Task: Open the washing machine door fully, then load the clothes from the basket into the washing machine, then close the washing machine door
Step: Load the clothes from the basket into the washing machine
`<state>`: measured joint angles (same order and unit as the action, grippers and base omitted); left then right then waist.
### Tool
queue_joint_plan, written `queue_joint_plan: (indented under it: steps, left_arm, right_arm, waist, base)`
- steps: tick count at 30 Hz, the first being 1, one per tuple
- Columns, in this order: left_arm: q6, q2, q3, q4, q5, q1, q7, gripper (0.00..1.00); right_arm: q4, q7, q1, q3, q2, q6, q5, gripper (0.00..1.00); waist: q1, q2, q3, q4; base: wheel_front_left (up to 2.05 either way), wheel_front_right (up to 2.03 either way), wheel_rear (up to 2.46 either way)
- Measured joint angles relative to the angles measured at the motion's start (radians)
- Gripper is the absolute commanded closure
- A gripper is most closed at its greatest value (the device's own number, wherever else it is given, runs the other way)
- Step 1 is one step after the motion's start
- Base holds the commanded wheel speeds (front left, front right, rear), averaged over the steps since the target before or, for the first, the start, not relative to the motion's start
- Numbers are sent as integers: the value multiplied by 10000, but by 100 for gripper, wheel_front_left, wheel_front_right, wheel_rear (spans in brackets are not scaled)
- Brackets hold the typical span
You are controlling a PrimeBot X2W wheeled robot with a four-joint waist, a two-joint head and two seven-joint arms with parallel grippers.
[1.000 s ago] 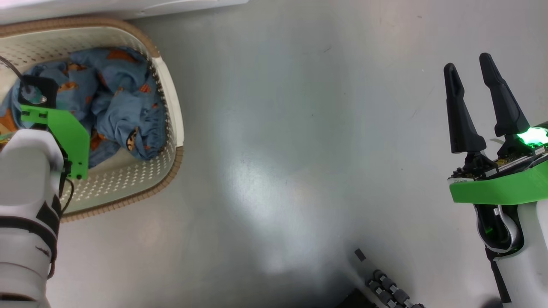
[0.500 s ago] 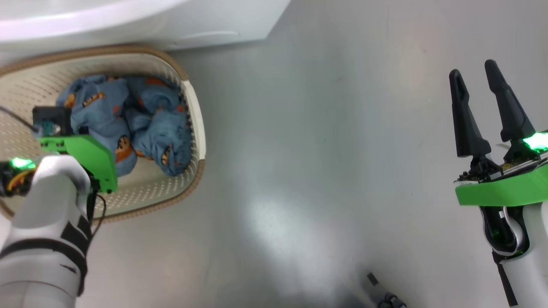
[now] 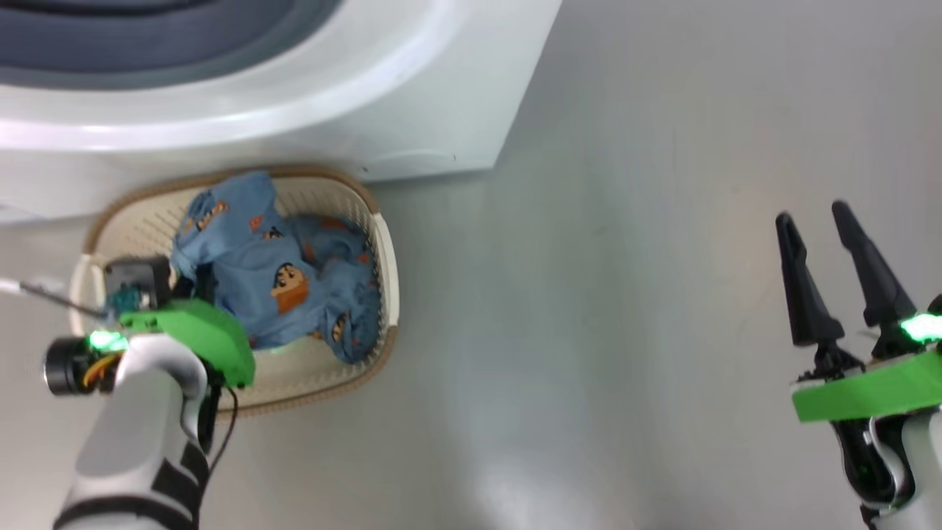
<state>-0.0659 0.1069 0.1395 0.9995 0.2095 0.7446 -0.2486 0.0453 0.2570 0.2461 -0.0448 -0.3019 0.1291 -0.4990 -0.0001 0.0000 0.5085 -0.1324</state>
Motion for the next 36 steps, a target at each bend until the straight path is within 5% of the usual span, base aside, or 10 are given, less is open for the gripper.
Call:
queue_joint_plan:
  steps: [22,36]
  left_arm:
    - [268,-255,-1595,-5810,-800,-5124,-56,100]
    - [173,-610,-2159,-8746,-754,-7726,-65,100]
  right_arm:
    - [305,0,-2176,382,10,0,242,0]
    - [299,0,-2753,757,144,0,311,0]
  waist:
    - [0,0,-2884,343]
    - [0,0,-3339,99]
  base:
    - [0,0,0]
    - [0,0,0]
